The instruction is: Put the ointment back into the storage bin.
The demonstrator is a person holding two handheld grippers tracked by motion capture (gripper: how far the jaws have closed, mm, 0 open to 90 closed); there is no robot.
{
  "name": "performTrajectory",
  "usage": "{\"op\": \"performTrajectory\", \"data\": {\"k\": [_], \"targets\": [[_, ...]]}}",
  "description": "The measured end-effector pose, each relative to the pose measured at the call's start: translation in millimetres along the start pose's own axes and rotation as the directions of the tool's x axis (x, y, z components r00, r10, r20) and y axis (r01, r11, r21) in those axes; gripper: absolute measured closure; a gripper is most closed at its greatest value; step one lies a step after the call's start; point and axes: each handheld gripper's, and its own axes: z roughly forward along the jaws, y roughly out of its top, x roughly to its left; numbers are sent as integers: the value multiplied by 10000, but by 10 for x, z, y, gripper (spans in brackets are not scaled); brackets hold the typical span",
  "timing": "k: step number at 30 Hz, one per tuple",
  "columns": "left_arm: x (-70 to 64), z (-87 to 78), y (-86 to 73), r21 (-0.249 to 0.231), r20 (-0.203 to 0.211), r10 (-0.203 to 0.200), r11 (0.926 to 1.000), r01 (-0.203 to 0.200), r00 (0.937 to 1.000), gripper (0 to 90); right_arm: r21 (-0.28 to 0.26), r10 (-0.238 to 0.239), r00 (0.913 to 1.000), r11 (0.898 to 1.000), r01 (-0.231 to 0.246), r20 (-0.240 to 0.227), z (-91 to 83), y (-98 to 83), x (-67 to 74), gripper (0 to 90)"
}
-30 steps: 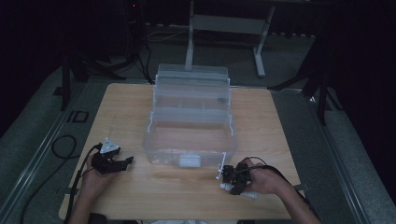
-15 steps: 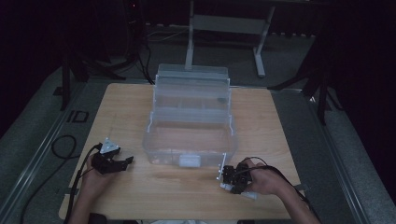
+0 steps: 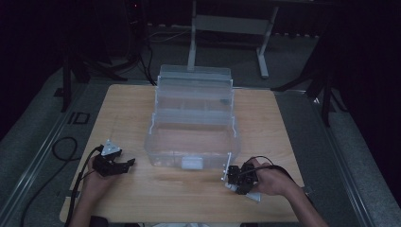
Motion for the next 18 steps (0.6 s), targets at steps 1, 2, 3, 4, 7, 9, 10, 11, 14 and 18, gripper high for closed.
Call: {"op": "performTrajectory", "data": {"k": [1, 2, 3, 4, 7, 9, 10, 11, 14, 18], "targets": [[0, 0, 0, 0, 0, 0, 10000, 0, 10000, 295, 0, 0, 10000, 10000, 0, 0, 0, 0, 0, 708], [0, 0, 0, 1, 2, 2, 10000, -2, 10000, 295, 38, -44, 10000, 10000, 44, 6, 6, 5, 0, 709], [1, -1, 0, 5, 2, 8, 10000, -8, 10000, 295, 43, -65, 10000, 10000, 65, 2, 10, 7, 1, 709], [1, -1, 0, 5, 2, 8, 10000, -8, 10000, 295, 64, -92, 10000, 9999, 92, -15, 12, 9, -1, 709], [0, 0, 0, -1, 2, 0, 10000, 0, 10000, 295, 106, -102, 9999, 9999, 102, -7, 0, 8, 1, 710], [0, 0, 0, 2, 2, 3, 10000, -3, 10000, 295, 138, -130, 9999, 9998, 129, 68, -16, 6, -1, 710], [0, 0, 0, 2, 2, 3, 10000, -3, 10000, 295, 124, -82, 9999, 9999, 81, 73, -27, 2, -4, 710], [1, -1, 0, 11, 1, 7, 10000, -7, 10000, 295, 137, -99, 9999, 9999, 98, 84, -37, -2, -9, 710], [0, 0, 0, 0, 2, 2, 10000, -2, 10000, 295, 126, -69, 9999, 9999, 67, 114, -59, -10, -17, 710], [1, -1, 0, 12, 0, 8, 10000, -8, 10000, 295, 210, -52, 9999, 9998, 50, 87, -119, -21, -26, 710]]}}
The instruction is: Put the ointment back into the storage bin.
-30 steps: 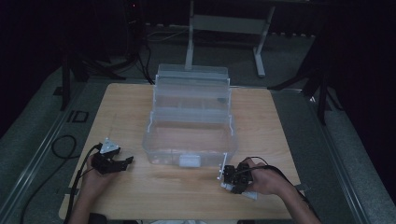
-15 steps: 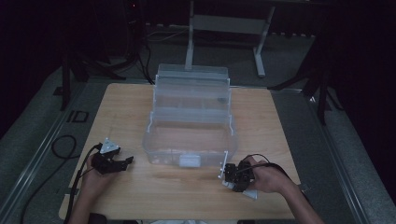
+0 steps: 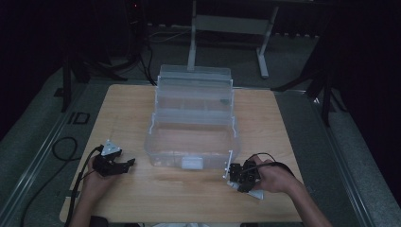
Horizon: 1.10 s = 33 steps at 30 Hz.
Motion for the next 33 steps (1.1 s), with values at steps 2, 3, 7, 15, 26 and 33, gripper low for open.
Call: {"op": "performTrajectory", "data": {"k": [2, 3, 7, 15, 26, 33], "targets": [[-1, 0, 0, -6, -2, -8, 10000, 8, 10000, 295, -38, 9, 10000, 10000, -9, -8, -32, -5, -12, 710], [-1, 0, 0, -6, 0, -7, 10000, 7, 10000, 295, -34, 27, 10000, 10000, -27, -3, -43, -6, -14, 710], [0, 0, 0, 1, 1, 1, 10000, -1, 10000, 295, -92, 48, 10000, 9999, -48, -1, -104, -13, -37, 710], [0, 0, 0, -3, 1, -4, 10000, 4, 10000, 295, -167, 27, 9999, 9999, -25, 107, -221, -23, -66, 710], [0, 0, 0, 2, 1, 2, 10000, -2, 10000, 295, -317, 209, 9992, 9993, -198, 347, -396, -74, -138, 710], [0, 0, 0, 0, 0, -1, 10000, 1, 10000, 295, -263, 151, 9986, 9996, -138, 499, -497, -69, -157, 710]]}}
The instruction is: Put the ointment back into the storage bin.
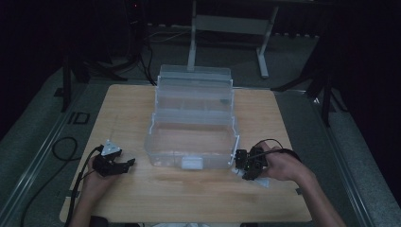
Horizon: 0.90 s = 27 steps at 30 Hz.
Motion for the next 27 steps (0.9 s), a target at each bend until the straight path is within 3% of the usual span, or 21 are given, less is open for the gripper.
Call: {"op": "performTrajectory", "data": {"k": [27], "targets": [[1, 0, 0, -1, 7, 3, 10000, -3, 10000, 295, -112, -89, 9982, 9999, 96, 592, -351, 91, -127, 710]]}}
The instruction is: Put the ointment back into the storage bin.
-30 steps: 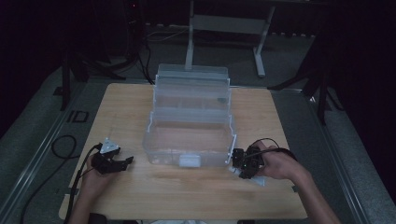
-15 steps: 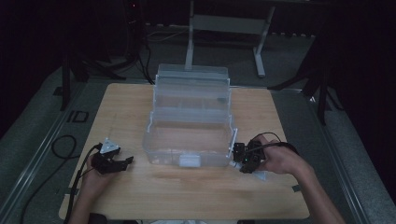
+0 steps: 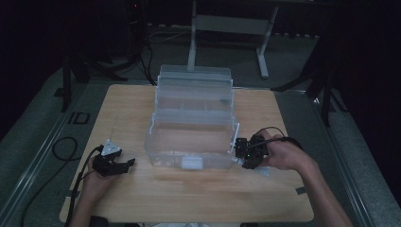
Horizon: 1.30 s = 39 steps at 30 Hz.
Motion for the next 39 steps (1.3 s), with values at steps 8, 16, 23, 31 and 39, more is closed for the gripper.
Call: {"op": "performTrajectory", "data": {"k": [8, 16, 23, 31, 39], "targets": [[0, 0, 0, -3, 1, 2, 10000, -2, 10000, 295, -59, -11, 9999, 10000, 12, 106, -84, 57, -40, 710], [1, 0, 0, -1, 2, 7, 10000, -7, 10000, 295, -121, -89, 9998, 9999, 92, 201, -130, 98, -66, 711], [1, 0, 0, -2, 7, 10, 10000, -10, 10000, 295, -167, -4, 9998, 9999, 8, 216, -196, 123, -119, 710], [1, 0, 0, -3, 13, 10, 10000, -10, 10000, 295, -238, -101, 9996, 9997, 107, 251, -245, 186, -152, 710], [2, 0, 0, -5, 13, 9, 10000, -9, 10000, 295, -245, -185, 9991, 9995, 194, 372, -310, 230, -174, 711]]}}
